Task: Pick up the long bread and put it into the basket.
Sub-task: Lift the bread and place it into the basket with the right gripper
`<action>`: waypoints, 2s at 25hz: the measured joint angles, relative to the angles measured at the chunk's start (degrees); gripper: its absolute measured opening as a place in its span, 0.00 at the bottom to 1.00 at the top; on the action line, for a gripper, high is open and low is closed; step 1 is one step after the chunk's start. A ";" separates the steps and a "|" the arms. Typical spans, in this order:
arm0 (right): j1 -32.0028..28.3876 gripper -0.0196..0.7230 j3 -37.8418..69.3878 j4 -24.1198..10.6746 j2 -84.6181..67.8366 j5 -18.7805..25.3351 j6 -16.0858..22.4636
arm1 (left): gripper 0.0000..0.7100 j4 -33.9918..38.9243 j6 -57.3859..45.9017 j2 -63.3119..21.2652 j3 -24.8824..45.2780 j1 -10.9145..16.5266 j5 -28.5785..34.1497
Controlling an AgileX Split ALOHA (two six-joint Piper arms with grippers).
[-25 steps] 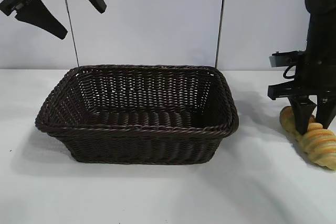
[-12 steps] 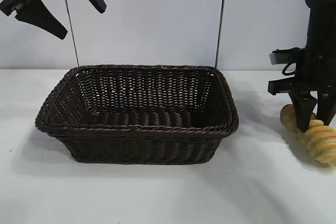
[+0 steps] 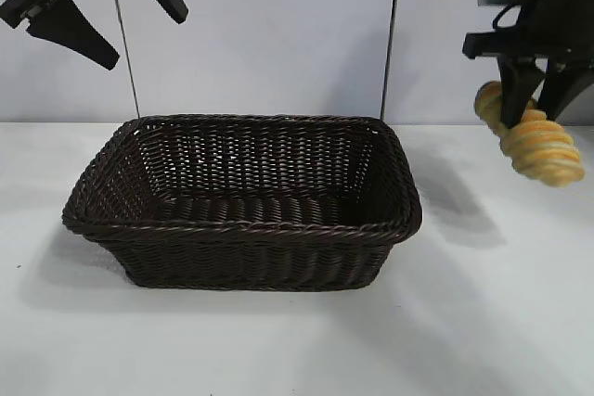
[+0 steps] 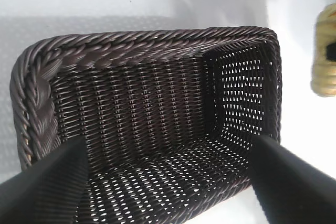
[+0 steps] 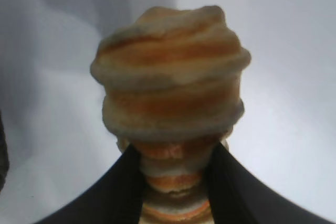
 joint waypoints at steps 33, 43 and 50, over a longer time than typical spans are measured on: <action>28.07 0.39 -0.06 6.73 8.65 -8.15 -2.34 | 0.85 0.00 0.00 0.00 0.00 0.00 0.30; 28.07 0.54 -0.06 5.90 11.58 -9.87 -2.16 | 0.85 0.00 0.00 0.00 0.00 0.00 0.66; 27.67 0.71 -0.11 6.18 10.79 -8.83 -2.24 | 0.85 0.00 0.18 0.00 0.00 0.00 0.66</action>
